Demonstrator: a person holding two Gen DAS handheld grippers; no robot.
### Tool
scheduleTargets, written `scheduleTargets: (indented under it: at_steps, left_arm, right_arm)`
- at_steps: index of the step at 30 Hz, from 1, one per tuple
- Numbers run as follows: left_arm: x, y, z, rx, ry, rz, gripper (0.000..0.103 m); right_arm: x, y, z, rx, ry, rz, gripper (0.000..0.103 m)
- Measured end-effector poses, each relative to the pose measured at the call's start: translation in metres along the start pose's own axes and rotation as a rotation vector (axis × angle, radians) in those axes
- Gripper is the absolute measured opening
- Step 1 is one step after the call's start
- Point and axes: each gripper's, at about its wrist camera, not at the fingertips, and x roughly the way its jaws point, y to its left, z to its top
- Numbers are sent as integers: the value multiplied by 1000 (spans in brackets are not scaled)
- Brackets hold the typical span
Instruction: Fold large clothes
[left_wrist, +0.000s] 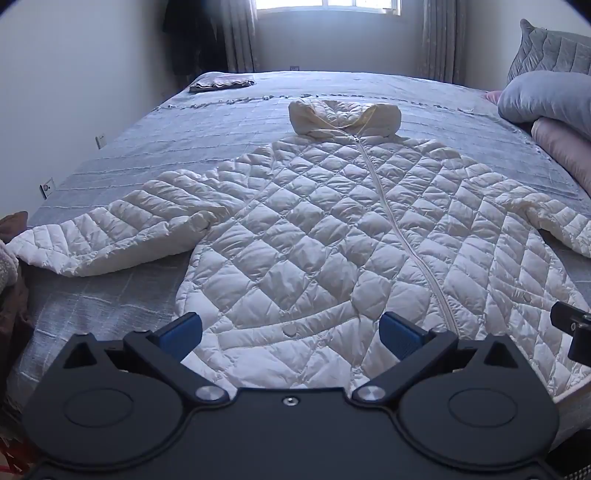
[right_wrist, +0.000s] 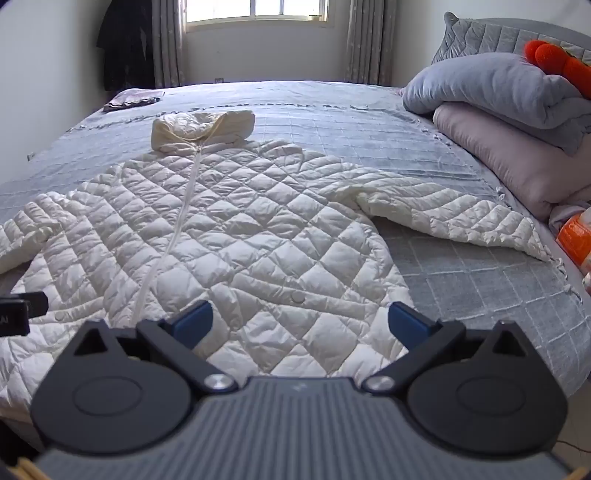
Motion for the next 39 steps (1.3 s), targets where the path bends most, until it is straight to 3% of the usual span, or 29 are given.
scheduleTargets:
  at_steps: [39]
  left_arm:
    - [2, 11, -2, 3, -28, 20, 103]
  right_arm:
    - [5, -2, 0, -12, 9, -15, 103]
